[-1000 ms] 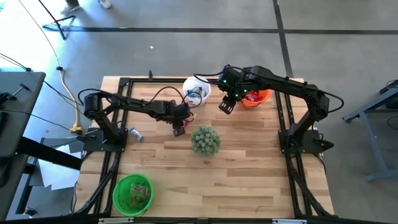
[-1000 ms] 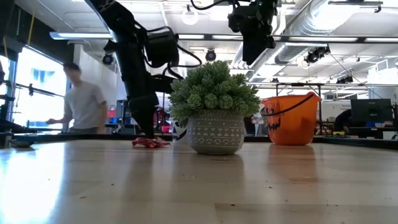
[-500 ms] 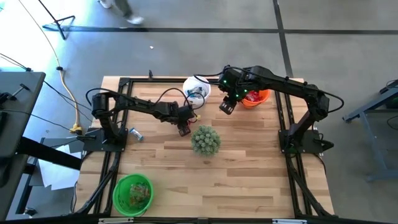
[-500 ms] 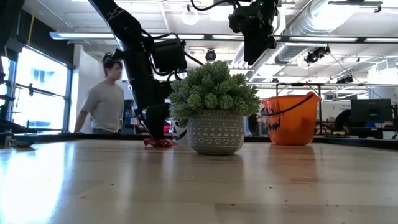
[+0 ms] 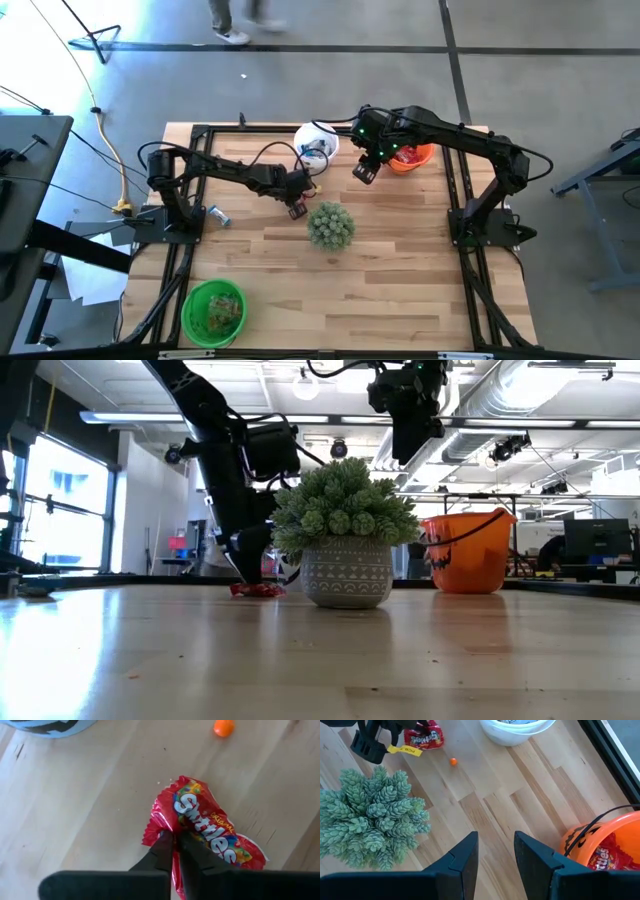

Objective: Sort candy
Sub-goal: Put the red candy into the orange bucket

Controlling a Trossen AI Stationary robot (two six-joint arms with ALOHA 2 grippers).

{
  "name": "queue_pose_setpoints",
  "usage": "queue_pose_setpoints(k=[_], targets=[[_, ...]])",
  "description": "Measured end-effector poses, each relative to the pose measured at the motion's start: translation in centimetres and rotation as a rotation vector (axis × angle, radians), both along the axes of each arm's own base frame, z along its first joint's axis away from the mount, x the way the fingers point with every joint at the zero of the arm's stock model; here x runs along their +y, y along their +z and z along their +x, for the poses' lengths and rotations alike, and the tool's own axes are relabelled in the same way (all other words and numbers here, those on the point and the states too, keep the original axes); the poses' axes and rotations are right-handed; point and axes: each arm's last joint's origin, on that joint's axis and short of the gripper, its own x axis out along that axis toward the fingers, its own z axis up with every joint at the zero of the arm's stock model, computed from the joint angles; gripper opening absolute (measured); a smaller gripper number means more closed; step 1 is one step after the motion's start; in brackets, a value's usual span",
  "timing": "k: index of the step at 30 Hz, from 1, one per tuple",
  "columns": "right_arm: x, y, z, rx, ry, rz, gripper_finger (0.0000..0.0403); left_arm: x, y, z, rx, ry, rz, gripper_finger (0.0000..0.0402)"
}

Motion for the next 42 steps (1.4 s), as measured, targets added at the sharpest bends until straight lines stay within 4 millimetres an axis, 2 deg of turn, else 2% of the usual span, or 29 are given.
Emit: queue_pose_setpoints(k=[7,23,35,42], targets=[[0.0,0.0,0.0,0.0,0.003,-0.001,0.0122,-0.2,2.2,-1.0,-0.025,0.019,-0.013,0.0],[-0.1,0.1,0.2,-0.02,0.003,-0.009,0.0122,-0.9,10.2,-3.0,-0.302,0.039,0.041,0.0001],[-0.9,1.8,2.8,-0.342,0.035,-0.11,0.0122,-1.0,16.9,-5.6,-0.631,0.126,0.227,0.0],[-1.1,3.2,4.2,-0.556,0.056,-0.12,0.0122,-1.1,19.2,-6.4,-0.777,0.146,0.266,0.0]])
